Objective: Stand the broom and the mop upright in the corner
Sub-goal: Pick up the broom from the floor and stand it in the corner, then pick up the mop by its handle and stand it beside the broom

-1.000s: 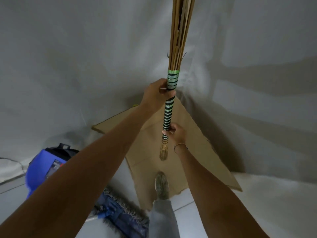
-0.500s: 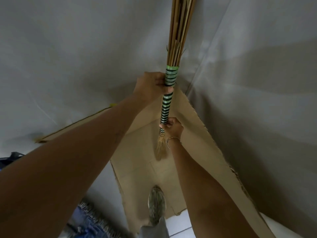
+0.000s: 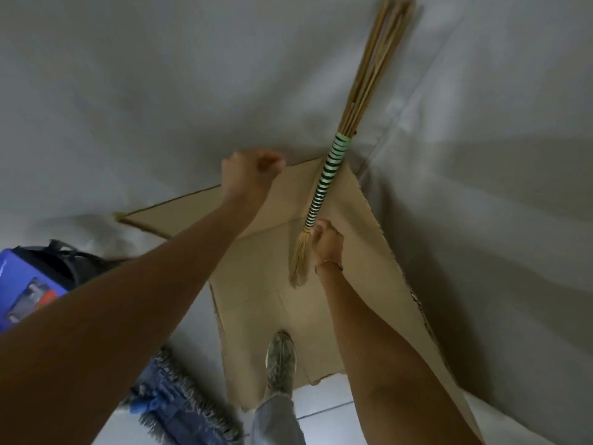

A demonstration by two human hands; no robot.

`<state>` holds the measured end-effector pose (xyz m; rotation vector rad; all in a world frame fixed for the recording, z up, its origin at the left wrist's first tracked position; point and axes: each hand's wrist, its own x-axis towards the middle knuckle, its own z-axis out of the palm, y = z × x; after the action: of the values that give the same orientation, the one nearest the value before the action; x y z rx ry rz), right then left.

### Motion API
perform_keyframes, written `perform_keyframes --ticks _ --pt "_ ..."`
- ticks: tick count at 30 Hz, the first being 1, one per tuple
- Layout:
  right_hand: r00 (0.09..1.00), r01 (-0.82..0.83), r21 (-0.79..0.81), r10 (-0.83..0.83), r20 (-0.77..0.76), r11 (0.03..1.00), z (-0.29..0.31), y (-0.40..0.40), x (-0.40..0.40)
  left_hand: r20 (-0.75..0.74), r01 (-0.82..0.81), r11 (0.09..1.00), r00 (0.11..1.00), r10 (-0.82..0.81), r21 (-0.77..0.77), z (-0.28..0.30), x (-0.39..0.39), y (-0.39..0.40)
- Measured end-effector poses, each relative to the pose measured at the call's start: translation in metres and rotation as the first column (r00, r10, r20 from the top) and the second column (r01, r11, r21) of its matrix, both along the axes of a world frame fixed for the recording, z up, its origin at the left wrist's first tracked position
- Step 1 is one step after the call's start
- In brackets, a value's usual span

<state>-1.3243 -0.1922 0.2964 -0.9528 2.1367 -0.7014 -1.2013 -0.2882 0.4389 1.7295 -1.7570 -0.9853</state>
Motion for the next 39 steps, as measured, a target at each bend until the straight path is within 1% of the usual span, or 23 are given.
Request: perform_keyframes --ticks 2,3,5,6,8,11,13,15,17,19,20,23,25,29,32,36,39 --pt "0.981 -0.188 -0.001 0.187 -0.059 0.982 0.032 0.020 0.024 0.136 0.027 1.000 0.990 -0.029 0.016 0.021 0.046 0.032" --pt "0.954 -0.292 0.004 0.291 -0.076 0.956 0.051 0.031 0.042 0.185 0.037 0.998 0.982 -0.046 0.051 0.035 0.074 0.053" --pt "0.866 -0.494 0.029 0.495 -0.067 0.869 0.091 0.056 0.087 0.257 0.043 0.991 0.964 -0.074 0.123 0.064 0.134 0.099" --pt "0.828 -0.556 0.044 0.558 -0.052 0.830 0.104 0.067 0.105 0.266 0.044 0.989 0.961 -0.081 0.142 0.071 0.155 0.115" --pt "0.759 -0.649 0.031 0.650 -0.046 0.760 0.138 0.090 0.153 0.262 -0.018 0.993 0.965 -0.013 0.113 0.100 0.208 0.155" --pt "0.608 -0.792 0.010 0.790 -0.074 0.611 0.205 0.146 0.247 0.311 -0.167 0.980 0.942 0.125 0.110 0.154 0.303 0.238" --pt "0.513 -0.856 0.016 0.852 -0.104 0.517 0.235 0.176 0.299 0.324 -0.195 0.972 0.935 0.144 0.130 0.177 0.354 0.290" --pt "0.412 -0.908 0.021 0.900 -0.138 0.419 0.261 0.227 0.359 0.352 -0.207 0.967 0.925 0.144 0.148 0.202 0.417 0.364" --pt "0.328 -0.939 0.058 0.933 -0.151 0.339 0.267 0.256 0.393 0.416 -0.202 0.967 0.901 0.124 0.152 0.210 0.455 0.408" --pt "0.265 -0.959 0.070 0.955 -0.135 0.276 0.275 0.306 0.445 0.490 -0.235 0.953 0.864 0.115 0.191 0.223 0.509 0.473" --pt "0.233 -0.966 0.080 0.962 -0.142 0.246 0.279 0.319 0.460 0.511 -0.235 0.951 0.853 0.103 0.201 0.224 0.525 0.489" --pt "0.078 -0.992 0.083 0.980 -0.184 0.094 0.291 0.366 0.523 0.557 -0.274 0.940 0.822 0.121 0.201 0.231 0.580 0.556" --pt "0.001 -0.996 0.090 0.979 -0.206 0.020 0.300 0.387 0.559 0.568 -0.315 0.924 0.811 0.143 0.217 0.231 0.610 0.589" --pt "-0.071 -0.993 0.107 0.972 -0.223 -0.048 0.301 0.400 0.612 0.587 -0.385 0.890 0.789 0.181 0.244 0.222 0.657 0.619" --pt "-0.070 -0.989 0.141 0.977 -0.199 -0.042 0.290 0.401 0.652 0.612 -0.420 0.870 0.768 0.187 0.261 0.206 0.697 0.635" --pt "-0.088 -0.982 0.180 0.981 -0.171 -0.056 0.261 0.403 0.728 0.628 -0.481 0.824 0.750 0.210 0.299 0.174 0.775 0.652" --pt "-0.049 -0.988 0.151 0.982 -0.184 -0.022 0.240 0.405 0.783 0.649 -0.482 0.799 0.745 0.156 0.361 0.153 0.829 0.649"
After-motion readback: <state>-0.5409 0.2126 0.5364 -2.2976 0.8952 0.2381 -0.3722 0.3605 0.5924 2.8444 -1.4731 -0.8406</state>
